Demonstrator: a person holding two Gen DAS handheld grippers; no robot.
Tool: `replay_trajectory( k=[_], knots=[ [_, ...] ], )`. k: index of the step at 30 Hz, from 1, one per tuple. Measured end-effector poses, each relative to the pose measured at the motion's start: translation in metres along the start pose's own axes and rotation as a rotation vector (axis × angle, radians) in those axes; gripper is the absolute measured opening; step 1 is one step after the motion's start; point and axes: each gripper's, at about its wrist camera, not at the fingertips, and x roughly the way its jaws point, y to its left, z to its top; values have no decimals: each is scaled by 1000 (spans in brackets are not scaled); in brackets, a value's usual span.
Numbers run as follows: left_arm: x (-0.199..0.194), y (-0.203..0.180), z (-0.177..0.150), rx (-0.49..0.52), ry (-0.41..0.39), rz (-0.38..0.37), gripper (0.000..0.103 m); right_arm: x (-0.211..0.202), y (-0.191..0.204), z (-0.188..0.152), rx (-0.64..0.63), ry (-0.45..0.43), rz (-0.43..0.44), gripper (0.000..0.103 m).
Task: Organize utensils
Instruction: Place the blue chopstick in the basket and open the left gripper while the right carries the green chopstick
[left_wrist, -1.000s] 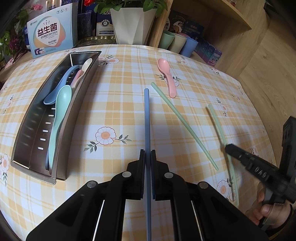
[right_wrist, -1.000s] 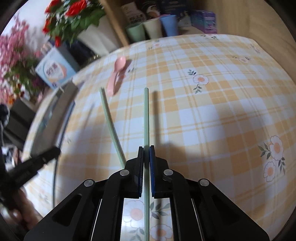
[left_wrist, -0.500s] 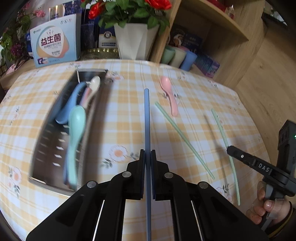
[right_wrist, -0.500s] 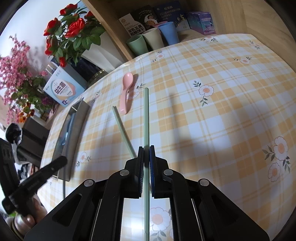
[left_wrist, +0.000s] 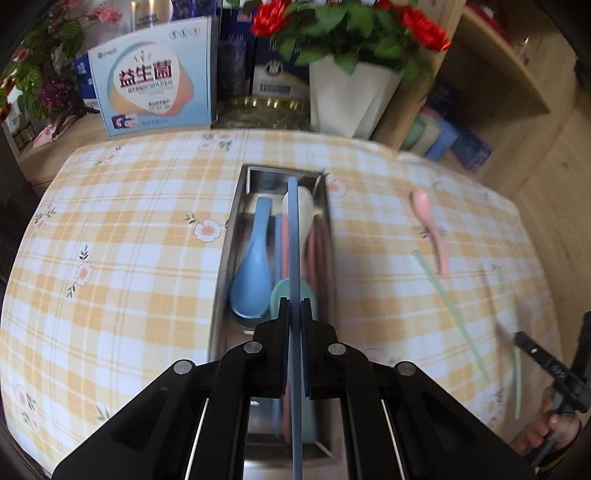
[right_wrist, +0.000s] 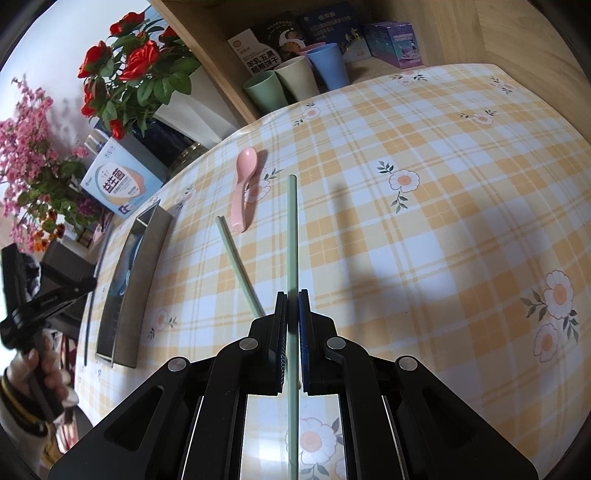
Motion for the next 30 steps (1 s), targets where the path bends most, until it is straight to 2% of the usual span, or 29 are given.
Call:
replay_trajectory(
  k=[7, 13, 16, 19, 23, 26, 30],
  knots=[
    [34, 1, 0, 63, 77, 100, 6, 1, -1, 1, 7, 3, -5, 6],
    [43, 2, -5, 61, 103, 111, 6, 1, -4, 1, 16, 7, -3, 6],
    [40, -1, -5, 71, 99, 102, 8, 1, -4, 1, 15, 9, -5, 6],
    [30, 0, -3, 58, 79, 63, 15, 1, -2, 1, 13, 14, -5, 6],
    [14, 2, 4, 50, 42, 30, 29, 0, 8, 2, 0, 24, -5, 6],
    [1, 6, 6, 56, 26, 8, 29, 0, 18, 3, -19, 29, -2, 6],
    [-5, 6, -4, 92, 90, -40, 27, -1, 33, 5, -45, 25, 2, 6]
  ],
)
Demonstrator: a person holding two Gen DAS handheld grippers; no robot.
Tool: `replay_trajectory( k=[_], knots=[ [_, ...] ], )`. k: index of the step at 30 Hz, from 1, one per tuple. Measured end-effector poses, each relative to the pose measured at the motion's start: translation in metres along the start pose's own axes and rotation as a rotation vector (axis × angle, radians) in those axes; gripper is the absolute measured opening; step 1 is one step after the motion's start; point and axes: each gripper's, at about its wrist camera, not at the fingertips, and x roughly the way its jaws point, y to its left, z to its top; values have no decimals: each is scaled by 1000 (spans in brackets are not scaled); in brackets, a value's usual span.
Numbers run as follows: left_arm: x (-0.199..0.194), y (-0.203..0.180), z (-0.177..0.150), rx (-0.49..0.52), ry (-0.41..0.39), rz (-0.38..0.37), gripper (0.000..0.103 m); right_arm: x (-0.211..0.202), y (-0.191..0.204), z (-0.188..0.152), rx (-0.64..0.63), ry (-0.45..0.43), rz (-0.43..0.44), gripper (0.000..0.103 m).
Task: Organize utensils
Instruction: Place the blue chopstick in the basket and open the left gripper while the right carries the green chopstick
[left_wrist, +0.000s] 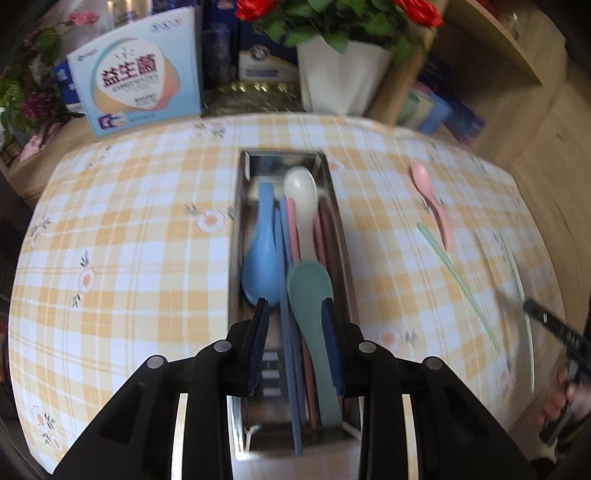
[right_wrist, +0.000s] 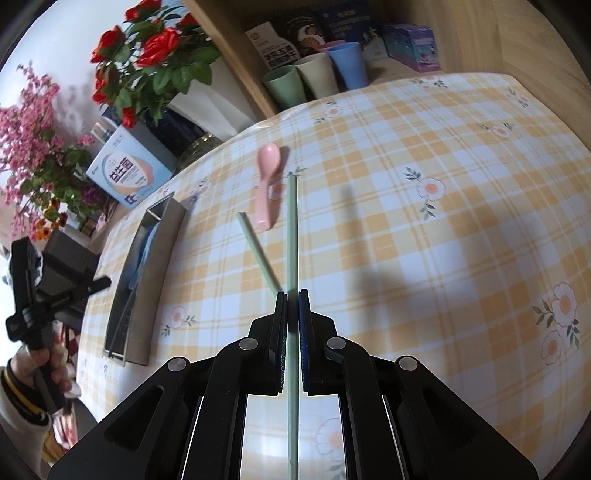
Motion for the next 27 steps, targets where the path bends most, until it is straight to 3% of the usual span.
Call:
replay_trajectory(
  k=[3, 8, 11, 19, 27],
  knots=[
    [-1, -1, -10, 15, 33, -3, 27, 1, 8, -1, -7, 5, 8, 6],
    [-7, 4, -13, 0, 22, -44, 27, 3, 25, 0, -39, 28, 13, 6],
    [0, 0, -18, 22, 68, -59, 13, 0, 35, 3, -52, 15, 22, 6],
    [26, 2, -29, 47, 131, -4, 7, -2, 45, -2, -61, 20, 35, 6],
    [34, 6, -25, 33, 118, -1, 6, -5, 37, 0, -35, 11, 33, 6]
  ],
)
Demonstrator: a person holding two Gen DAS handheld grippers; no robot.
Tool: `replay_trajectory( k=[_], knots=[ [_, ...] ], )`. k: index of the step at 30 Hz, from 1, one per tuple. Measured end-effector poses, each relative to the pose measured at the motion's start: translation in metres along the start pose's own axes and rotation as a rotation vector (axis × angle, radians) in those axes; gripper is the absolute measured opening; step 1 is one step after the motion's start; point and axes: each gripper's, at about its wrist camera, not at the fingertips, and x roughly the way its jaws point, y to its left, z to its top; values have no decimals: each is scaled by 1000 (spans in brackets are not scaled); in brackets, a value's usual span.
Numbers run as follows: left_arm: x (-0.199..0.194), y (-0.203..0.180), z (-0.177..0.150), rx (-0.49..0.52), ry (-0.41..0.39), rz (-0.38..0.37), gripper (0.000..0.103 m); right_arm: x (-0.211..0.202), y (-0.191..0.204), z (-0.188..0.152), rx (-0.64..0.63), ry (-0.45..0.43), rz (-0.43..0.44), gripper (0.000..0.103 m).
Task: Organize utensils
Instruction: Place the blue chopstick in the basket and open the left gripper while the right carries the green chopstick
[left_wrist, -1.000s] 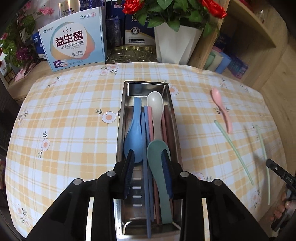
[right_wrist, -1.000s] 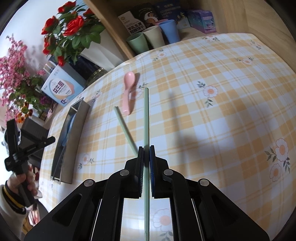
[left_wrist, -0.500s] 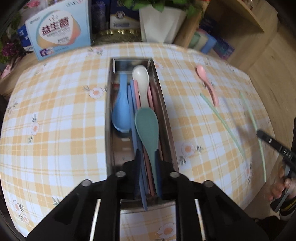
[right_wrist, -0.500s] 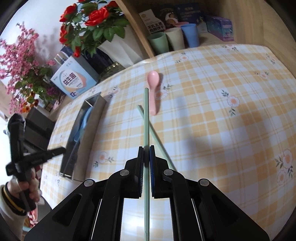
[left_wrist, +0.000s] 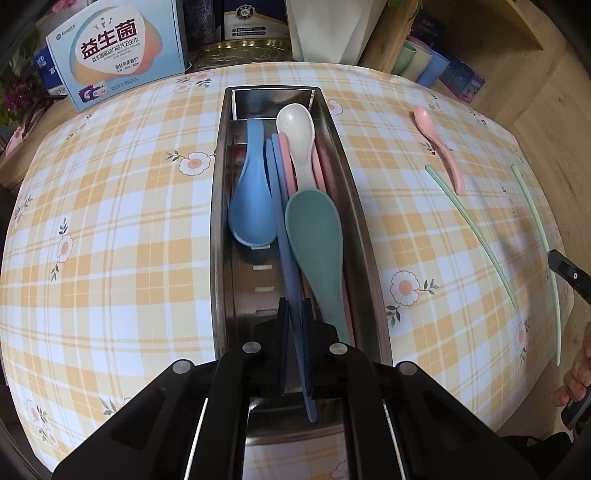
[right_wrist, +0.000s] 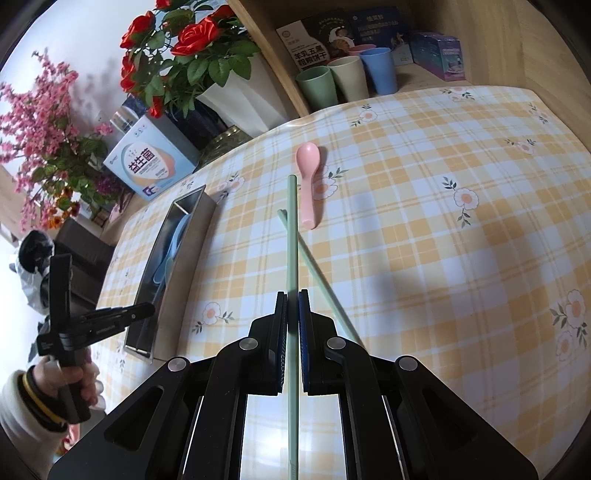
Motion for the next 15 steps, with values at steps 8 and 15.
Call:
replay_trajectory(
  k=[8, 15],
  knots=[
    [8, 1, 6, -16, 0, 9, 7, 0, 2, 0, -3, 3, -4, 6],
    [-34, 6, 9, 11, -113, -17, 29, 6, 24, 8, -28, 33, -4, 6]
  ],
)
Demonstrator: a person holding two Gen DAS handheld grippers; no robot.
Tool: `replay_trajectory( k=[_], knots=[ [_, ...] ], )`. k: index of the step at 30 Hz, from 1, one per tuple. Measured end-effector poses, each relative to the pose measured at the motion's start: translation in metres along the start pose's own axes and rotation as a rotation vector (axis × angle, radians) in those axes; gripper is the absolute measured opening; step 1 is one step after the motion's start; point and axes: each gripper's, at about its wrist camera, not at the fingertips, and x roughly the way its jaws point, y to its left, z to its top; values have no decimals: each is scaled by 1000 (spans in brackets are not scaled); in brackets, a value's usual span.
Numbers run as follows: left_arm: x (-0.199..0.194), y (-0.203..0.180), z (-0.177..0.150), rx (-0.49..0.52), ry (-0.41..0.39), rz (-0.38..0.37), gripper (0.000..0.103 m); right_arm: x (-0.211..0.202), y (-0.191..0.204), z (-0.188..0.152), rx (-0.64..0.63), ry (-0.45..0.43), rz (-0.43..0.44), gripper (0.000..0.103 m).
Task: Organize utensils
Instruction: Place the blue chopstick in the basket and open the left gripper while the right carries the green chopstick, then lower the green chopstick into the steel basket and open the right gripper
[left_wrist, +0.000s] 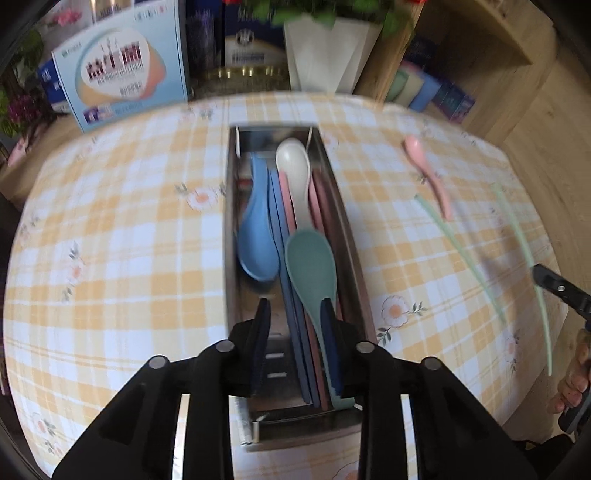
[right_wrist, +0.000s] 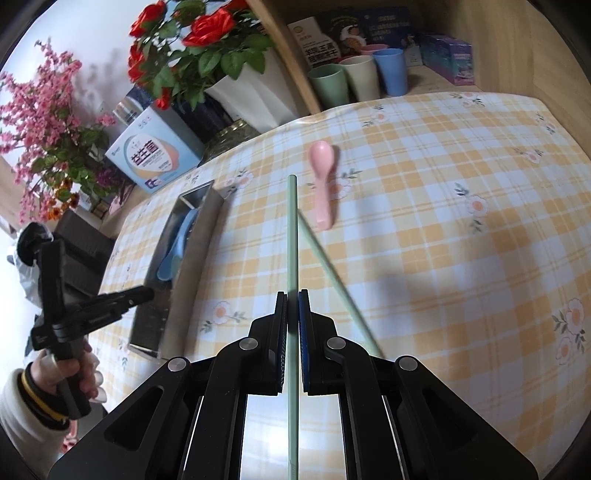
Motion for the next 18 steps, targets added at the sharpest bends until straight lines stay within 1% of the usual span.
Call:
replay_trajectory(
  k=[1, 2, 3, 4, 6, 7, 9, 11, 15, 18],
  knots=[
    [-5, 2, 1, -1, -12, -1, 31, 3, 6, 2, -4, 10, 5, 6],
    [-14, 8, 1, -7, -32, -5, 37, 6, 13, 4, -10, 19, 8, 6],
    [-19, 12, 1, -11, -46, -5, 47, 12, 25, 6, -20, 36, 16, 6],
    [-27, 19, 1, -14, -67, 2, 51, 15, 33, 7, -25, 44, 23, 6],
    [-38, 30, -2, -17, -92, 15, 68, 30, 56, 13, -33, 74, 41, 6],
    [-42, 35, -1, -20, -100, 22, 72, 36, 66, 14, -31, 86, 49, 6],
    [-51, 51, -6, -31, -121, 47, 86, 52, 87, 20, -19, 115, 61, 6],
    [-59, 67, -11, -51, -135, 57, 92, 67, 105, 23, -5, 136, 64, 6],
    [-65, 95, -23, -99, -141, 66, 97, 97, 139, 28, 30, 171, 58, 6],
    [-69, 108, -33, -114, -154, 87, 97, 117, 155, 31, 80, 184, 43, 6]
  ],
)
